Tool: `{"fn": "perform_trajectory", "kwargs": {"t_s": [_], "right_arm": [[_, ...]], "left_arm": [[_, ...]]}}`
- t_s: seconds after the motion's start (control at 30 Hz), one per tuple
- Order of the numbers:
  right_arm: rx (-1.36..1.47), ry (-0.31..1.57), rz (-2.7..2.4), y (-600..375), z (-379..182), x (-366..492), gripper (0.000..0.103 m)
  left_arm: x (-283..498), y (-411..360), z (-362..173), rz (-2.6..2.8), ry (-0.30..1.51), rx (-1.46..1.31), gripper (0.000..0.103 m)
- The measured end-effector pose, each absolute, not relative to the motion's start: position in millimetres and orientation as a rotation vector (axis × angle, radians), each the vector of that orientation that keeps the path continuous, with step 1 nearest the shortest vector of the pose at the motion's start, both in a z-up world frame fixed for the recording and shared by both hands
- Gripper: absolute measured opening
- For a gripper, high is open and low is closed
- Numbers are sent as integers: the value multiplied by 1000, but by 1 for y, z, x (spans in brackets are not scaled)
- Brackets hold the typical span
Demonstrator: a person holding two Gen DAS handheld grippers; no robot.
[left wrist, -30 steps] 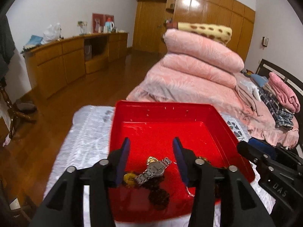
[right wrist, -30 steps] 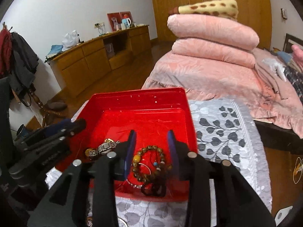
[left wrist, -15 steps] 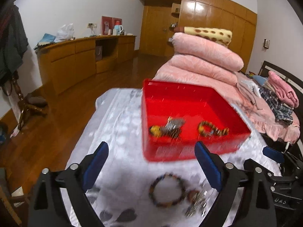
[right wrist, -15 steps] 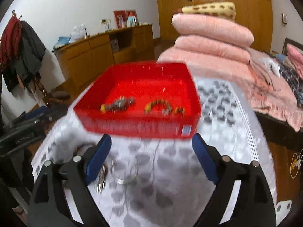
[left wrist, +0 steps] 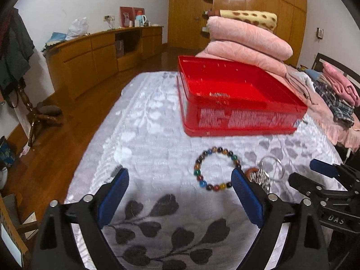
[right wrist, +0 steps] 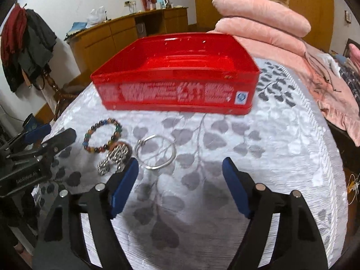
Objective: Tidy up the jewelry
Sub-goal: 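Grasp the gemstone bead bracelet with the left tool while the right tool grasps the silver ring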
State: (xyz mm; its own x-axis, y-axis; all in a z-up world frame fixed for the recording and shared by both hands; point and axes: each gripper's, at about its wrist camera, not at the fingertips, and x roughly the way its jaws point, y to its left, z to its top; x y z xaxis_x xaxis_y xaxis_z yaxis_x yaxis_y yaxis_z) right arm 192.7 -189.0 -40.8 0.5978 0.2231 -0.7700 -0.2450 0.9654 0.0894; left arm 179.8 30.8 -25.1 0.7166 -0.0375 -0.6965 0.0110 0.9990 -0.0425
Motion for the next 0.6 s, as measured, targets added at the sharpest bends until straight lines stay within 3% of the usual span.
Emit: {"fn": "perform_trajectory", "kwargs": {"t_s": [0.27,0.6], "right_arm": [[-34,931,306,-177,-49,197,65],[-96,944,298,-158,-51,206,65]], "left_arm": [[181,33,-30,-22,800,-53,90],[188,35,-37,-40,842,-80,90]]}}
